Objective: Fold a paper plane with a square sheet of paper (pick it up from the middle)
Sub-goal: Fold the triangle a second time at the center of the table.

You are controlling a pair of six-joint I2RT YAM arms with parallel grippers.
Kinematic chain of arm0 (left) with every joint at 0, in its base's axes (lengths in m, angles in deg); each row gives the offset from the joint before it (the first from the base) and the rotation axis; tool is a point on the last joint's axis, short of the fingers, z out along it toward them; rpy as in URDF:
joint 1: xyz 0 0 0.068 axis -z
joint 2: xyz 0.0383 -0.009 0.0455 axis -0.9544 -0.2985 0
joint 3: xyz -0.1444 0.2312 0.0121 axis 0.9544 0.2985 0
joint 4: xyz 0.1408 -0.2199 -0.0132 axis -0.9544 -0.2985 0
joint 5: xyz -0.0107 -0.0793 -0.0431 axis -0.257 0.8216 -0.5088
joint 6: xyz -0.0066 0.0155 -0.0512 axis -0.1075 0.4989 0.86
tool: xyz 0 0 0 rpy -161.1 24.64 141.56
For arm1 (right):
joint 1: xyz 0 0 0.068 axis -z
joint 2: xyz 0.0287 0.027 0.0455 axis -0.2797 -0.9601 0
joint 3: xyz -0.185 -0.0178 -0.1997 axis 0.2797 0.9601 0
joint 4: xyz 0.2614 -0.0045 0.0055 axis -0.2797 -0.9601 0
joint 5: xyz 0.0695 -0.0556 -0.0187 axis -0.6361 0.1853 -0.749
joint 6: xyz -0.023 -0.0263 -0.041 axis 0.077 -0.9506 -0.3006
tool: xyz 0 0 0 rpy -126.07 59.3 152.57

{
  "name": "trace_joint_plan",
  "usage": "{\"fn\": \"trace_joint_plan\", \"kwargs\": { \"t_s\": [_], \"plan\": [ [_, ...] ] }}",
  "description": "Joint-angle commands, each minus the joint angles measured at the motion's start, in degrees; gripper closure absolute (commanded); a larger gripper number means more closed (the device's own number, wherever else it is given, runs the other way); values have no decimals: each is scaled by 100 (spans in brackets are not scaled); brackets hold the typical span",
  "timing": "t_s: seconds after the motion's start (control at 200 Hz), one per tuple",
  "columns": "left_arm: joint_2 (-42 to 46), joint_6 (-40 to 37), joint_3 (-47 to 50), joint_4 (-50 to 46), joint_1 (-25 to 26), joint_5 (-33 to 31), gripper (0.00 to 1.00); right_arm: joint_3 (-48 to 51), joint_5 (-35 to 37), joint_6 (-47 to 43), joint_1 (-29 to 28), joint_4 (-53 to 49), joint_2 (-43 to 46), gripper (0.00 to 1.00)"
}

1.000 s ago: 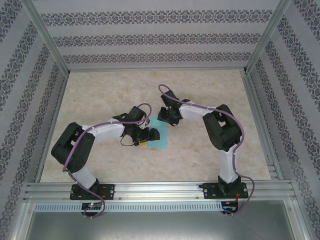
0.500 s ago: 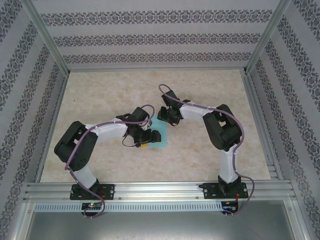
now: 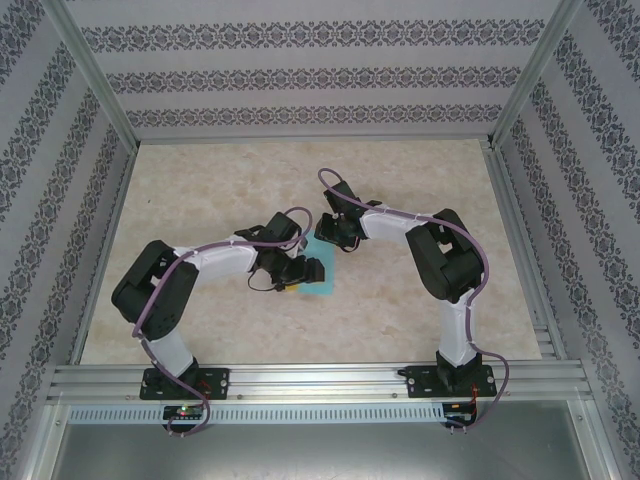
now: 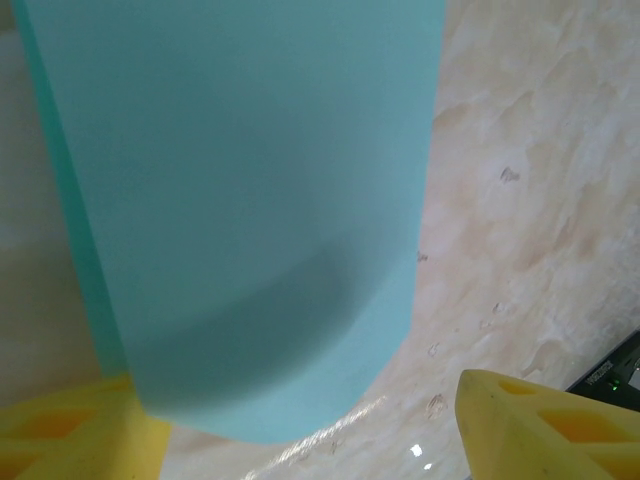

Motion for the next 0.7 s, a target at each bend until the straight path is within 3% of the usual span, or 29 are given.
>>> {"fn": "trace_joint_plan", "kwargs": {
  "t_s": [0.0,0.47,0.694],
  "plan": [
    [-189,-425,-288,340,36,-113,28,391,26,38,22,-324,-409,66],
    [-59,-1210,-144,603,-61,-514,22,449,-164,-27,15,-180,-411,66],
    [-181,-1189,-213,708,-65,-394,25,485,-201,17,8,-142,-432,66]
  ]
}}
